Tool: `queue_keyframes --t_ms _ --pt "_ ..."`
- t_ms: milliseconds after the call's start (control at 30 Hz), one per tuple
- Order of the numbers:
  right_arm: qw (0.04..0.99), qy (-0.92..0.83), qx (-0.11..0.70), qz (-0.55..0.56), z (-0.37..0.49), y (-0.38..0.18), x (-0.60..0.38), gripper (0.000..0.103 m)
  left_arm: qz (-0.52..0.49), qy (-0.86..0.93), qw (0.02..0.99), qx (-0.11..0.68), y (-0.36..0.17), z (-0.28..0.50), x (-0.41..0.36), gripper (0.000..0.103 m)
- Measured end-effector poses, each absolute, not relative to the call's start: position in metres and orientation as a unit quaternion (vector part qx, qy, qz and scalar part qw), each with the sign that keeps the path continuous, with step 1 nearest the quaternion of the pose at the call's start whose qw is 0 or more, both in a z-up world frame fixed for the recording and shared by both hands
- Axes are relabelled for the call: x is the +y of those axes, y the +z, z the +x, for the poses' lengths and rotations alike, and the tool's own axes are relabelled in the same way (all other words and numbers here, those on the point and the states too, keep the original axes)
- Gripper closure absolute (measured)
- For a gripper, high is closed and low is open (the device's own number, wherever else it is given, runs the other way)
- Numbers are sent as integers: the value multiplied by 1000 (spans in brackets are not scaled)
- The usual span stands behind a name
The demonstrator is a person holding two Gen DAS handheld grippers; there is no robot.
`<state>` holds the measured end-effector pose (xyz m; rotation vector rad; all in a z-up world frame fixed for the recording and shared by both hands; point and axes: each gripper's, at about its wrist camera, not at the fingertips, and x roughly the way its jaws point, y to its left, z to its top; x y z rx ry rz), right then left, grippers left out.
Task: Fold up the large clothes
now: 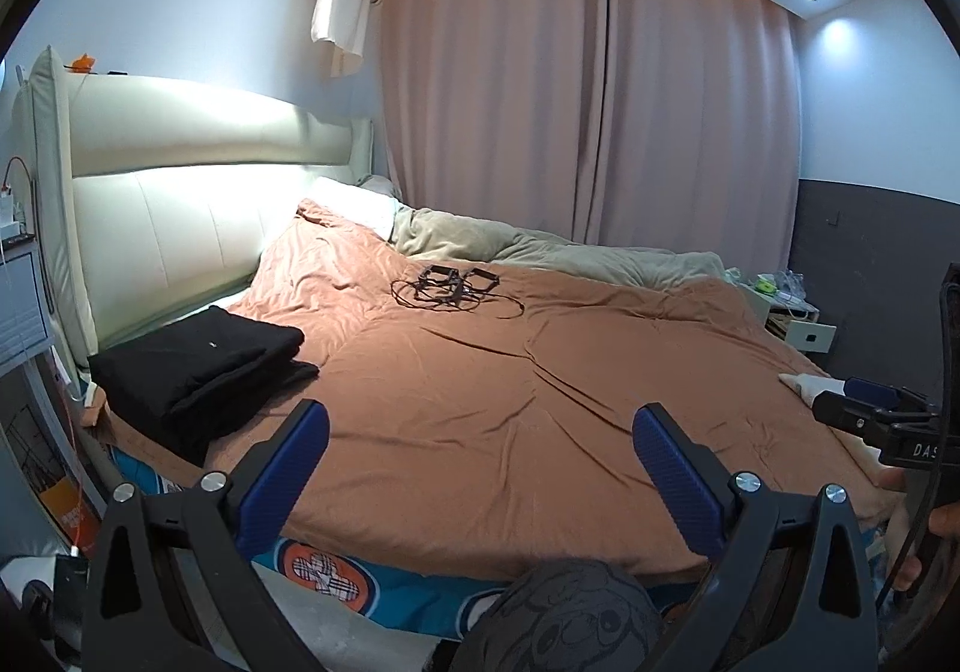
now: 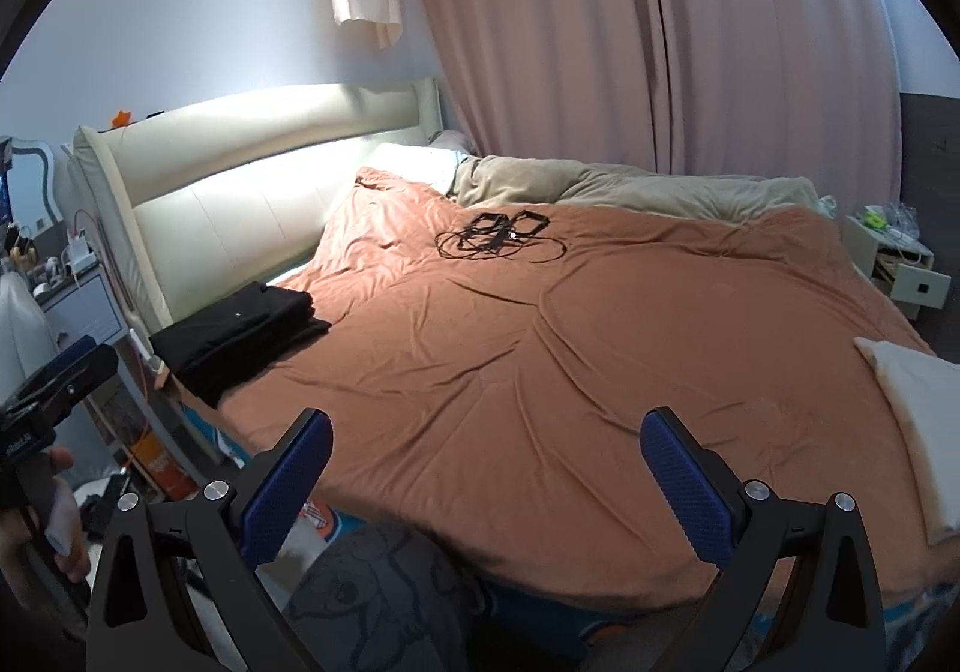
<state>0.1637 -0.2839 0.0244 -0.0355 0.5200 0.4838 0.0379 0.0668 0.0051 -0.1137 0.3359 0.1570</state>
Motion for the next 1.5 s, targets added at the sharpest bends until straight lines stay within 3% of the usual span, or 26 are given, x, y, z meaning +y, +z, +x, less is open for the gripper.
queue_keyframes --t_ms 433,1500 --pt "940 236 245 -6 110 9 -317 0 -66 72 980 171 -15 7 56 0" --pt "940 232 251 11 102 4 -324 0 -66 78 980 170 -20 -4 51 0"
